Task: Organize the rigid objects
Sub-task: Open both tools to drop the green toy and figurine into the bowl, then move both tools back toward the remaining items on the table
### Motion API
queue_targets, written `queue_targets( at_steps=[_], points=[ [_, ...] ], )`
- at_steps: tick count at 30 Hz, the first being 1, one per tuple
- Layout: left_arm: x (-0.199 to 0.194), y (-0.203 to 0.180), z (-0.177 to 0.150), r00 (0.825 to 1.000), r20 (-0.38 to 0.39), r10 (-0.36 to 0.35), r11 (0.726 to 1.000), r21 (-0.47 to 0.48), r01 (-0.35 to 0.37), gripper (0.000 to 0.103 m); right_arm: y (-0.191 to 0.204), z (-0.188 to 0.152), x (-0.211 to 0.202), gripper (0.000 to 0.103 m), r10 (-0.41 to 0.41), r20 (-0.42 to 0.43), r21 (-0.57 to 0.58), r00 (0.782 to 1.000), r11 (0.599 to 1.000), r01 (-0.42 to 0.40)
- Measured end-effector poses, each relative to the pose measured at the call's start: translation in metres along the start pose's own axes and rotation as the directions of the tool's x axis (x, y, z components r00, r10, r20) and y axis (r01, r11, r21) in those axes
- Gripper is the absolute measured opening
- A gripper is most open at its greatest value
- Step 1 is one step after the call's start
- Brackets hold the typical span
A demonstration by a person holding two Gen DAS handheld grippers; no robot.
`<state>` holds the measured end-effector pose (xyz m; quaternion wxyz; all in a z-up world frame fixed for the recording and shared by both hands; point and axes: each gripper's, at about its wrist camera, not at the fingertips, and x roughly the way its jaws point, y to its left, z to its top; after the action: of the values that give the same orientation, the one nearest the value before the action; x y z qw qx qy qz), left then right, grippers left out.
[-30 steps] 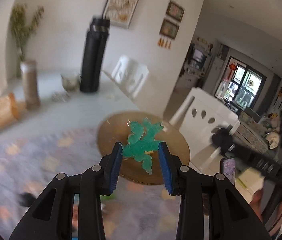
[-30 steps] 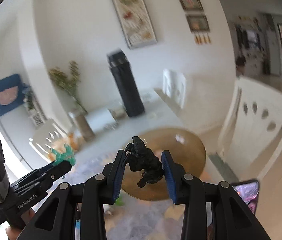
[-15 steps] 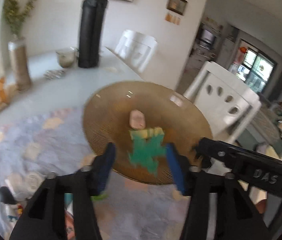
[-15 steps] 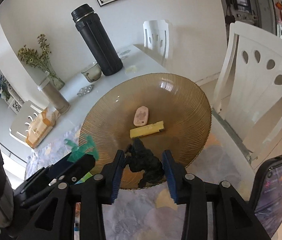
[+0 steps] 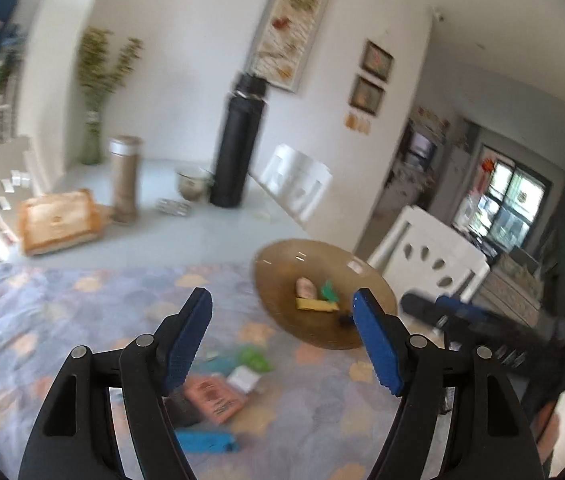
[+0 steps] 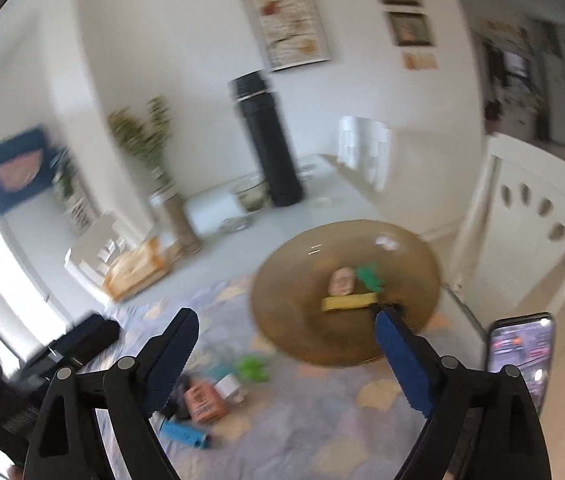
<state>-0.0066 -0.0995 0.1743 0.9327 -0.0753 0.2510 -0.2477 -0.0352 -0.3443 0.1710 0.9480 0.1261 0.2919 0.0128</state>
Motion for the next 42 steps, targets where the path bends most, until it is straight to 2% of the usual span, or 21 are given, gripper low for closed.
queue_targets(
  at_steps=[2, 4, 5, 7, 8, 10, 12, 14, 15, 17, 18, 21, 25, 31, 42],
  points=[
    [-0.024, 0.012, -0.008, 0.998, 0.031, 0.059, 0.998, 0.009, -0.060, 0.074, 0.019, -0.011, 0.004, 0.089, 0.033, -0.023, -0.027, 0.999, 0.999, -0.033],
    [-0.036, 0.025, -0.020, 0.993, 0.036, 0.113, 0.994, 0.007, -0.113, 0.085, 0.039, -0.026, 0.011, 0.089, 0.073, -0.043, -0.062, 0.996, 0.995, -0.075],
    [-0.042, 0.037, -0.035, 0.986, 0.032, 0.164, 0.986, -0.006, -0.164, 0.092, 0.048, -0.035, 0.015, 0.089, 0.086, -0.049, -0.087, 0.995, 0.992, -0.090],
    [-0.042, 0.055, -0.058, 0.965, 0.027, 0.259, 0.966, -0.003, -0.259, 0.095, 0.060, -0.055, 0.028, 0.089, 0.104, -0.065, -0.123, 0.992, 0.986, -0.112],
    [-0.034, 0.071, -0.080, 0.941, -0.007, 0.339, 0.941, 0.001, -0.339, 0.095, 0.065, -0.069, 0.038, 0.089, 0.102, -0.072, -0.146, 0.992, 0.983, -0.112],
    [-0.021, 0.089, -0.106, 0.922, -0.064, 0.381, 0.924, 0.006, -0.382, 0.094, 0.070, -0.096, 0.055, 0.089, 0.105, -0.077, -0.183, 0.991, 0.976, -0.118],
    [-0.006, 0.111, -0.134, 0.915, -0.134, 0.380, 0.923, -0.012, -0.385, 0.094, 0.072, -0.116, 0.071, 0.089, 0.092, -0.088, -0.210, 0.992, 0.972, -0.109],
    [0.001, 0.125, -0.145, 0.914, -0.196, 0.356, 0.926, -0.061, -0.373, 0.094, 0.072, -0.132, 0.081, 0.089, 0.062, -0.096, -0.228, 0.993, 0.970, -0.083],
    [-0.001, 0.127, -0.141, 0.923, -0.185, 0.337, 0.932, -0.075, -0.355, 0.094, 0.070, -0.136, 0.083, 0.089, 0.053, -0.094, -0.229, 0.994, 0.971, -0.073],
    [-0.012, 0.125, -0.140, 0.937, -0.112, 0.332, 0.936, -0.082, -0.341, 0.095, 0.069, -0.142, 0.088, 0.089, 0.021, -0.096, -0.232, 0.995, 0.972, -0.043],
    [-0.012, 0.127, -0.142, 0.934, -0.111, 0.340, 0.933, -0.083, -0.350, 0.095, 0.069, -0.142, 0.093, 0.089, 0.006, -0.108, -0.232, 0.994, 0.972, -0.031],
    [-0.006, 0.132, -0.146, 0.932, -0.173, 0.318, 0.937, -0.092, -0.336, 0.095, 0.065, -0.142, 0.094, 0.089, -0.004, -0.100, -0.213, 0.995, 0.977, -0.018],
    [-0.008, 0.122, -0.147, 0.932, -0.141, 0.335, 0.937, -0.054, -0.345, 0.095, 0.054, -0.140, 0.098, 0.090, 0.013, -0.133, -0.158, 0.991, 0.987, -0.035],
    [-0.006, 0.118, -0.148, 0.925, -0.142, 0.352, 0.933, -0.028, -0.359, 0.095, 0.043, -0.138, 0.102, 0.090, 0.072, -0.163, -0.097, 0.984, 0.991, -0.088],
    [0.004, 0.116, -0.149, 0.913, -0.192, 0.360, 0.930, -0.003, -0.367, 0.095, 0.040, -0.138, 0.111, 0.090, 0.100, -0.207, -0.066, 0.973, 0.991, -0.116]
  ],
)
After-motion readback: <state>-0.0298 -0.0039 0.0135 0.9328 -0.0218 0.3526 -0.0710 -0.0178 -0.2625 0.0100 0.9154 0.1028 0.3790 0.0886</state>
